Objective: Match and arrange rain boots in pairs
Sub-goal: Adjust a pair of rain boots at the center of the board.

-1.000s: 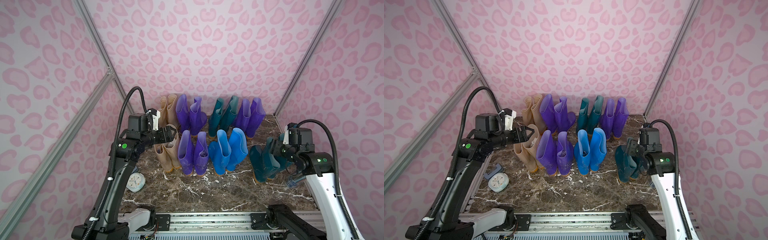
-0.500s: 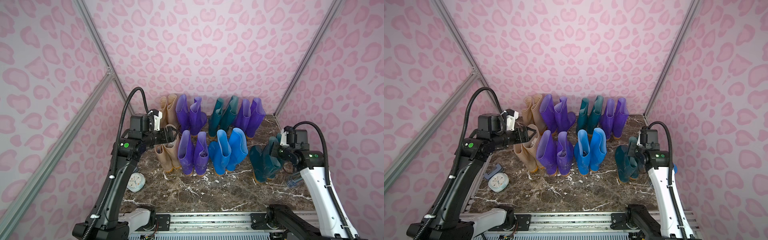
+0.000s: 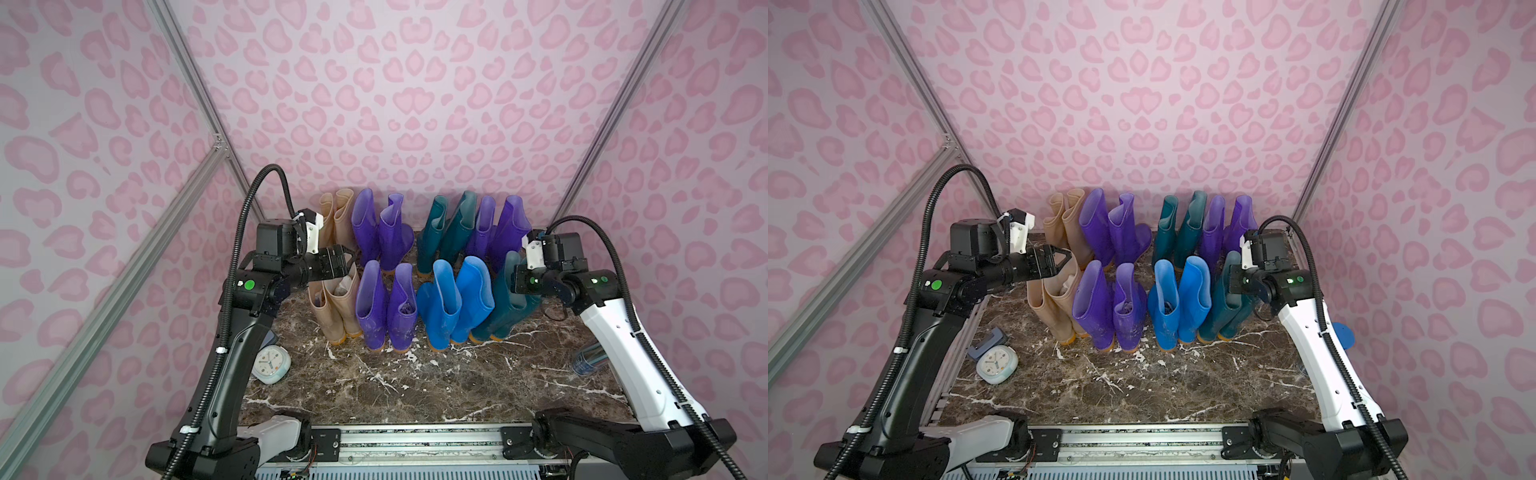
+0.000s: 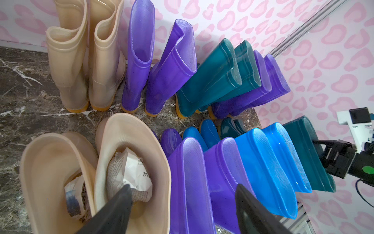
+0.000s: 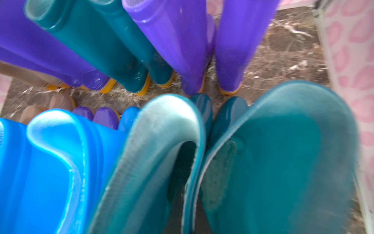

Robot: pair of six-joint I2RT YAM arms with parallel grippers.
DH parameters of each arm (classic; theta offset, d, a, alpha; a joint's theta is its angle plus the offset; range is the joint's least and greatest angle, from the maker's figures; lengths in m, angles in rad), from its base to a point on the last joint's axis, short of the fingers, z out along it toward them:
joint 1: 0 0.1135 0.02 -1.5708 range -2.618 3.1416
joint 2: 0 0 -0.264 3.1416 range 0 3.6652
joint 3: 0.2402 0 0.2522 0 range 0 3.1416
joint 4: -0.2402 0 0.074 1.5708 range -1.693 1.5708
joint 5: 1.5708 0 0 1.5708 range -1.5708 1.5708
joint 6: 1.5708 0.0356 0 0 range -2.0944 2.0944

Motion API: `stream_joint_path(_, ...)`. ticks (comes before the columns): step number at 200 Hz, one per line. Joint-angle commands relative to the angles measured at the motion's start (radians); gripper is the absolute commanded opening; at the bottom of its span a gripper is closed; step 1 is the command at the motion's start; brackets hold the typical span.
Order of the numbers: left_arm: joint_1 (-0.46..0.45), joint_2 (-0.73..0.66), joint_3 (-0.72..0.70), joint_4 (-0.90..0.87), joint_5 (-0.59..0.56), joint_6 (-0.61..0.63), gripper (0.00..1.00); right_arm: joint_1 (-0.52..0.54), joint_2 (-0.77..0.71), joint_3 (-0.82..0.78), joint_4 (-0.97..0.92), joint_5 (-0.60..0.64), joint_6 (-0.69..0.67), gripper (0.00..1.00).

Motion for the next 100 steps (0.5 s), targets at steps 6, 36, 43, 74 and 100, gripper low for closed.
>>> stream_joint_path(6,0.0,-0.004,0.012,-0.002,-0.008,0.019,0.81,0.029,0.015,0.01,0.089,-0.05,-0.004,0.0)
stream_joint_path(36,0.0,-0.018,0.002,0.001,-0.009,0.019,0.81,0.03,-0.016,-0.011,0.037,-0.045,-0.029,0.0)
stream_joint_path(43,0.001,-0.019,0.004,-0.003,-0.013,0.022,0.82,0.03,-0.025,-0.025,0.024,-0.062,-0.032,0.0)
stream_joint_path(74,0.0,-0.027,-0.01,0.003,-0.008,0.023,0.82,0.03,-0.071,-0.133,0.008,-0.073,-0.038,0.0)
stream_joint_path(100,0.001,-0.021,-0.007,-0.003,-0.005,0.016,0.81,0.02,-0.105,-0.132,0.009,-0.038,-0.049,0.06)
